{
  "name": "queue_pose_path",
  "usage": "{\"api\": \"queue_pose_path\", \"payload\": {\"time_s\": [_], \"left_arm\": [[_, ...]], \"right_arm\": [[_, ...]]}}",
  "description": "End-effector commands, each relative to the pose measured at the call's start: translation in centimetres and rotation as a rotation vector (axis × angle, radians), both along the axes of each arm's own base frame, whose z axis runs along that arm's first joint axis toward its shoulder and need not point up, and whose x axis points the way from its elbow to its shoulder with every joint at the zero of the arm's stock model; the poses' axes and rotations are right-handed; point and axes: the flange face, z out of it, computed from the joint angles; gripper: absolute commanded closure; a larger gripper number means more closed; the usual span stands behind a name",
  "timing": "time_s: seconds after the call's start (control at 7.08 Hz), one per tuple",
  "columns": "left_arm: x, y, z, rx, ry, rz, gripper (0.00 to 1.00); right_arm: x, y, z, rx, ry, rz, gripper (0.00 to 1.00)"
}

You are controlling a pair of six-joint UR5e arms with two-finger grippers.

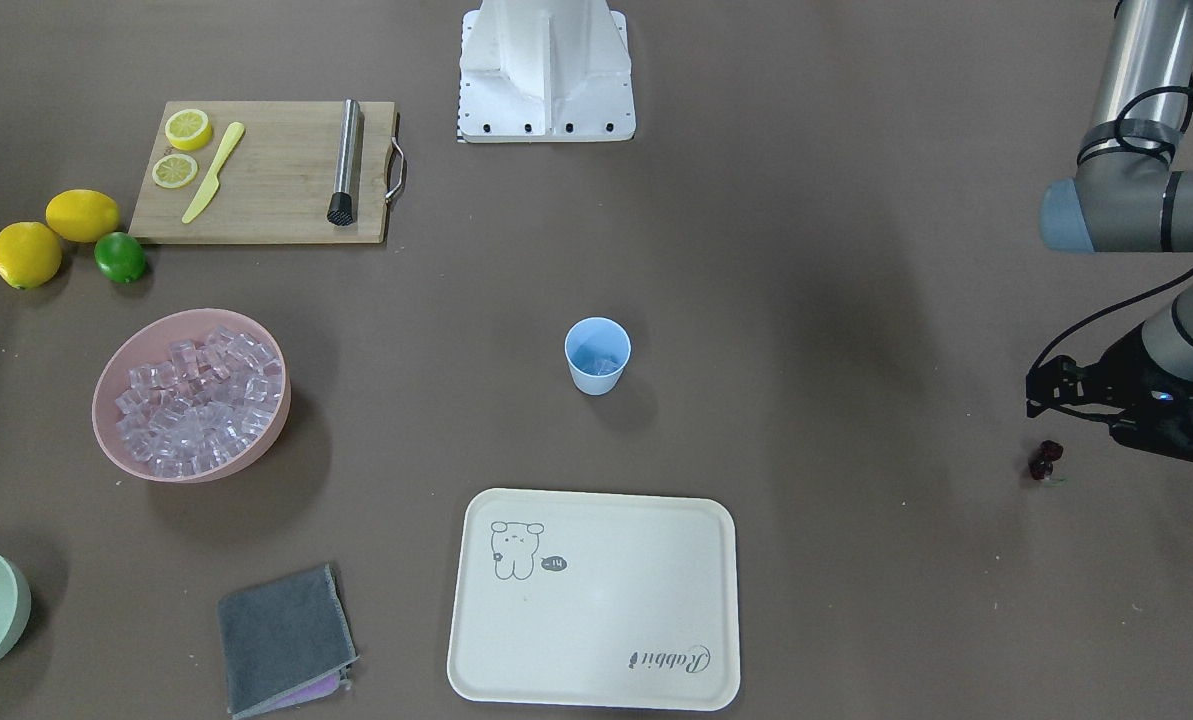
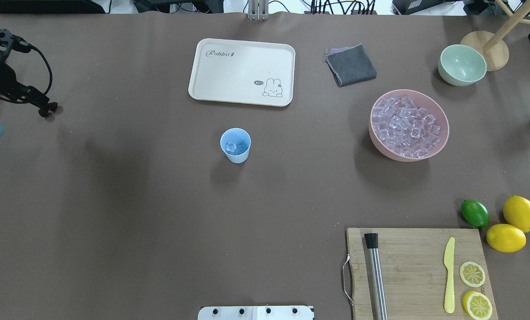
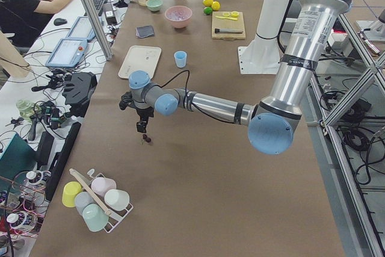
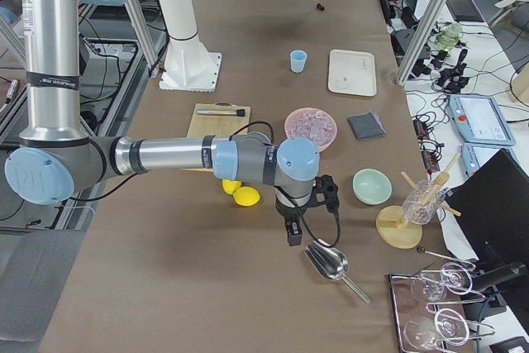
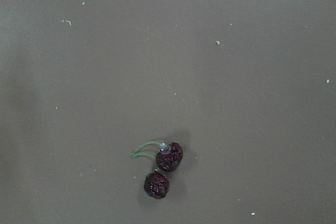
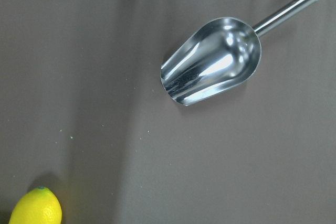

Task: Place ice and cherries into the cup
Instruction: 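Lower the left gripper onto the dark cherries and grasp them by the stem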

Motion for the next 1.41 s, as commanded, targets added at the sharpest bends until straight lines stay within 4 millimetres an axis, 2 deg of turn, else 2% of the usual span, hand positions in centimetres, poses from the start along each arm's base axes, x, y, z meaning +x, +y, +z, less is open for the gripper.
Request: {"api": "queue_pose_path", "payload": {"time_s": [0.0,0.14,0.28,0.56,0.99,1.13,1.27], "left_arm": [[1.9,0.2,0.5,-0.005,-0.006,0.033,0.02],[1.9,0.2,1.2,0.023,0.004,0.034,0.02],[1.8,-0.6,3.1,0.046,-0.053,0.007,0.02],[1.8,-1.2,3.6,0.049,-0.065,-0.009,0.03],[1.9,-1.1,4.1,0.041,-0.071,-0.009,0.55],[1.9,-1.1,4.6,0.041,-0.071,-0.009,0.62],[1.9,-1.1,4.8,0.042,-0.069,-0.010,0.61]], "right_arm": [[1.0,1.2,0.9,-0.001,0.000,0.006,0.00],[1.9,1.4,0.7,0.004,0.003,0.023,0.00],[2.0,1.5,0.8,0.004,0.004,0.025,0.00],[2.9,1.7,0.8,0.004,0.007,0.043,0.00],[3.6,2.5,1.3,0.024,0.007,0.031,0.00],[3.7,2.6,1.4,0.021,0.006,0.032,0.00],[3.7,2.7,1.5,0.019,0.006,0.034,0.00]]}}
